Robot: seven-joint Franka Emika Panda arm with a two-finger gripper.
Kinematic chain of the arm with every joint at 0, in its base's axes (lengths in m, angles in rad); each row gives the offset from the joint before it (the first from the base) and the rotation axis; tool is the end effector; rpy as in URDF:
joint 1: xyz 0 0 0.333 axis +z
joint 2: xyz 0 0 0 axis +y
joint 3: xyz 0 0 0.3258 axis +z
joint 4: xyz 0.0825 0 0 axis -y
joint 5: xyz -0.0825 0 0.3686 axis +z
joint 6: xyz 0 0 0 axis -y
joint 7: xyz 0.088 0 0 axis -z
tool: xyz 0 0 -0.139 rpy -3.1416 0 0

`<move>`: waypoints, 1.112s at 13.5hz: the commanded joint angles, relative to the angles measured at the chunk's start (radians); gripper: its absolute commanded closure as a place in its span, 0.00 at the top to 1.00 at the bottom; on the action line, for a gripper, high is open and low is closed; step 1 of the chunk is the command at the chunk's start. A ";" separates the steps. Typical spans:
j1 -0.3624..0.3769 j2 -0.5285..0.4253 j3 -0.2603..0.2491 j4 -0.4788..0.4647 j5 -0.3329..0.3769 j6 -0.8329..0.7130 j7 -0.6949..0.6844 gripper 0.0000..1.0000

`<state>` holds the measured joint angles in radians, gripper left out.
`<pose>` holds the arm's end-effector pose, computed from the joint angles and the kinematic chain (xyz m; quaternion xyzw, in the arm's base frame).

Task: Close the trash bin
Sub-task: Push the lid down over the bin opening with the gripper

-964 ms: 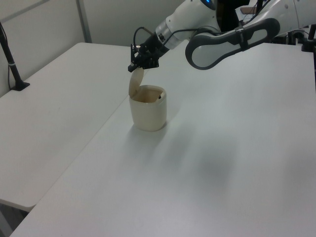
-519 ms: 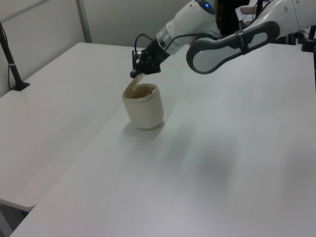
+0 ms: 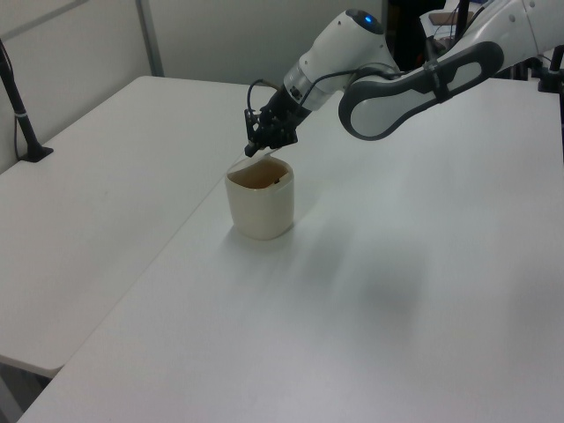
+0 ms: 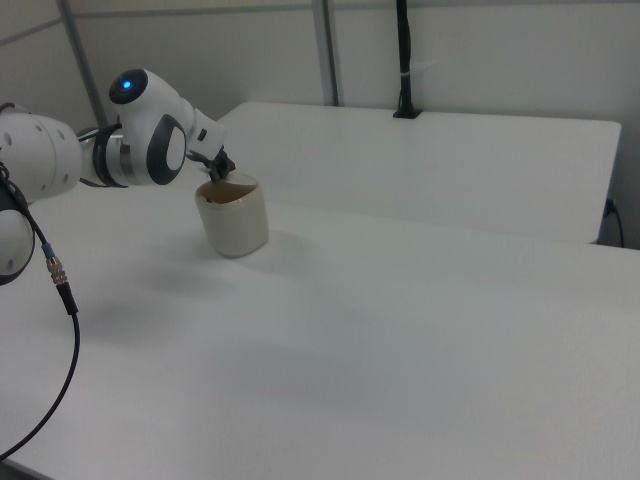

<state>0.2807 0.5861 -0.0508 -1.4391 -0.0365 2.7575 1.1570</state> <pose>0.7519 0.1865 0.4270 -0.8446 0.3972 -0.2908 0.2104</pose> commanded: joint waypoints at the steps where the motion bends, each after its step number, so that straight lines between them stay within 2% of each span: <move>1: 0.000 -0.052 0.019 -0.066 -0.016 -0.059 -0.034 0.00; 5: -0.012 -0.078 0.066 -0.096 -0.014 -0.093 -0.121 0.00; 12: -0.011 -0.069 0.069 -0.159 -0.017 -0.113 -0.237 0.00; 15: -0.011 -0.065 0.071 -0.167 -0.031 -0.113 -0.235 0.00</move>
<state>0.2792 0.5412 0.0107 -1.5176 -0.0415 2.6690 0.9402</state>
